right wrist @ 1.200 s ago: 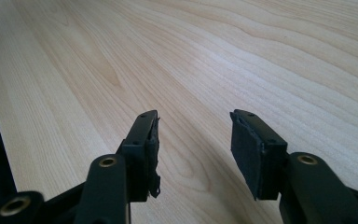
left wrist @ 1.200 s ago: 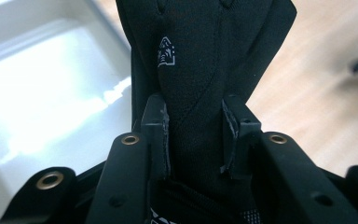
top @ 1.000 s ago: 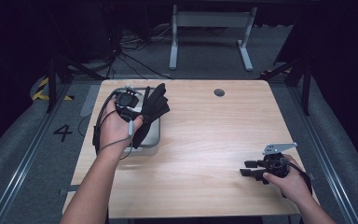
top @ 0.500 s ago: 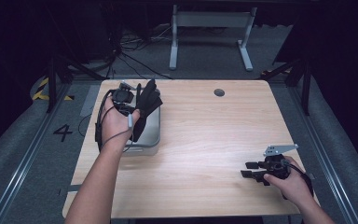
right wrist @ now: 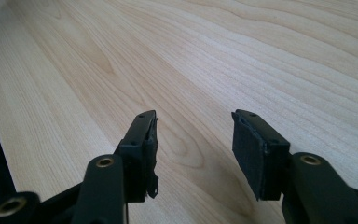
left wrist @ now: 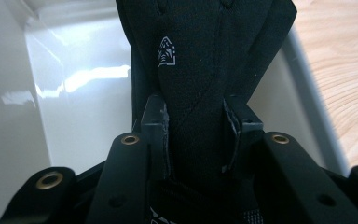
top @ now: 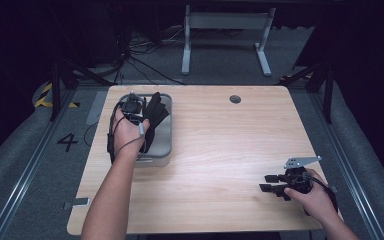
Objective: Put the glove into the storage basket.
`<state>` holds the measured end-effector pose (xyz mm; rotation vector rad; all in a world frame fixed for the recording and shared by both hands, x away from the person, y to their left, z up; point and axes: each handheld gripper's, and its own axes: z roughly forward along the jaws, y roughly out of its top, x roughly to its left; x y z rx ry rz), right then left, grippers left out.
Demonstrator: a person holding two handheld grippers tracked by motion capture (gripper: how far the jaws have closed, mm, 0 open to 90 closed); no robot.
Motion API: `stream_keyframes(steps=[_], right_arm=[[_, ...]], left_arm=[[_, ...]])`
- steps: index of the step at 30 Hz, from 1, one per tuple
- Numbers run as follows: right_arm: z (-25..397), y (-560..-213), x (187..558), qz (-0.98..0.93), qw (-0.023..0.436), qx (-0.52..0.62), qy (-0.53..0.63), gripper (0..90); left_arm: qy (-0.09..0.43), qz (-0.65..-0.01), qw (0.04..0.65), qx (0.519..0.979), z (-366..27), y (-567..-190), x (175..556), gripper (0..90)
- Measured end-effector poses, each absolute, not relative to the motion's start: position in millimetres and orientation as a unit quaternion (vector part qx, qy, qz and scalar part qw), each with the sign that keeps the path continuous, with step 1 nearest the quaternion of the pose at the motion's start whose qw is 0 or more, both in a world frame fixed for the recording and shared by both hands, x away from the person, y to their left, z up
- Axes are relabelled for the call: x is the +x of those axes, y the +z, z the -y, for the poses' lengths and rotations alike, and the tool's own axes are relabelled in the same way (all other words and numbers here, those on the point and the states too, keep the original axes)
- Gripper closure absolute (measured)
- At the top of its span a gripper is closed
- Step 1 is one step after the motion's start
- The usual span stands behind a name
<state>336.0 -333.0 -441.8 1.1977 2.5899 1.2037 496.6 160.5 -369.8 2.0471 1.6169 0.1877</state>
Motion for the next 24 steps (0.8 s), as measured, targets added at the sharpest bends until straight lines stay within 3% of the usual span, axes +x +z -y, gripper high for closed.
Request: stream_keyframes(steps=[24], right_arm=[[332.3,-442.2,335.0,-0.832,0.019,0.390,0.393,50.2]], left_arm=[[0.039,-0.632,0.203,0.747,-157.6,-392.7,514.7,65.4]])
